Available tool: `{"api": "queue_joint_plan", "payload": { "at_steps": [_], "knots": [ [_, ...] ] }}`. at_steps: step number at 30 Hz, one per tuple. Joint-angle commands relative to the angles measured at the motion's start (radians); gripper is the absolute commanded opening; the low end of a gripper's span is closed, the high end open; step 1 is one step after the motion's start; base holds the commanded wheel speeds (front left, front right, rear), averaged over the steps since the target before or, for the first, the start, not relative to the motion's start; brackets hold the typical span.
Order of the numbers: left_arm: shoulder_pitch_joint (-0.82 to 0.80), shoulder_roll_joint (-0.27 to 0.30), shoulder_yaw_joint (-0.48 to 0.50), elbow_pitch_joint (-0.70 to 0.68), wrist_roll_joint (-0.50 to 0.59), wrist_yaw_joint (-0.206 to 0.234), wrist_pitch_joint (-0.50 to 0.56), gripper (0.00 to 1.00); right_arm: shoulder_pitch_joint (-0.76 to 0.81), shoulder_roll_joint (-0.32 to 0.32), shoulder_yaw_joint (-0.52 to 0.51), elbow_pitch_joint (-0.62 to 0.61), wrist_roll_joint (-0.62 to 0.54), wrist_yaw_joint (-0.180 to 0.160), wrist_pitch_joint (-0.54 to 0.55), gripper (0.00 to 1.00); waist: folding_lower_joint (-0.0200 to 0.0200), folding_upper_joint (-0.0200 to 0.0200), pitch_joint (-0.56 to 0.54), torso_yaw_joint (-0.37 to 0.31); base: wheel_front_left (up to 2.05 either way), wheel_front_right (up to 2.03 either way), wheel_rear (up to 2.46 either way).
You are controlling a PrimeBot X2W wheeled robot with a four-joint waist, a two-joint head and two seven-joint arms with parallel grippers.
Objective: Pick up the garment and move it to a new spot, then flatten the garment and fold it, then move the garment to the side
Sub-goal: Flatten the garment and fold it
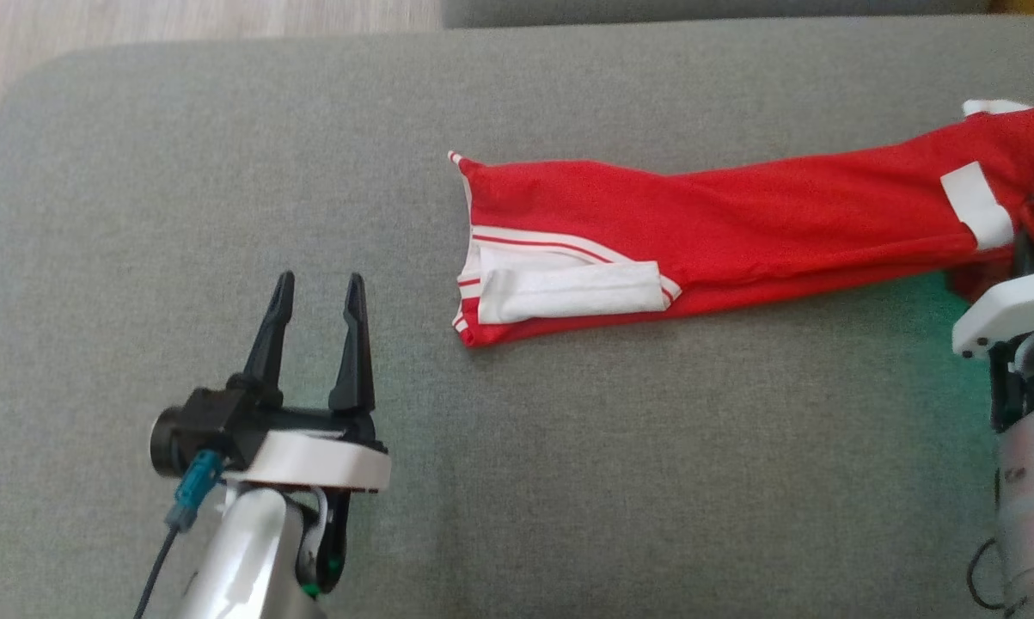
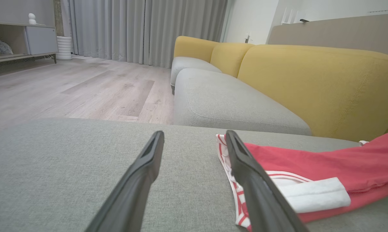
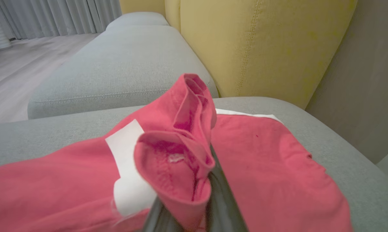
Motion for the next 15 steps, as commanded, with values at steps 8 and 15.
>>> {"api": "queue_joint_plan", "payload": {
  "at_steps": [8, 15],
  "knots": [
    [0.014, 0.005, 0.04, -0.033, 0.011, -0.001, -0.008, 1.0, -0.004, 0.07, 0.148, -0.088, 0.081, -0.001, 0.001, 0.0, 0.0001, 0.0, -0.08, 0.014, 0.0, 0.0, 0.0],
    [0.04, 0.005, 0.048, -0.04, 0.02, -0.004, -0.008, 1.0, 0.006, 0.113, 0.337, -0.14, 0.191, -0.001, 0.013, 0.0, 0.0001, 0.0, -0.133, 0.06, 0.0, 0.0, 0.0]
  ]
}}
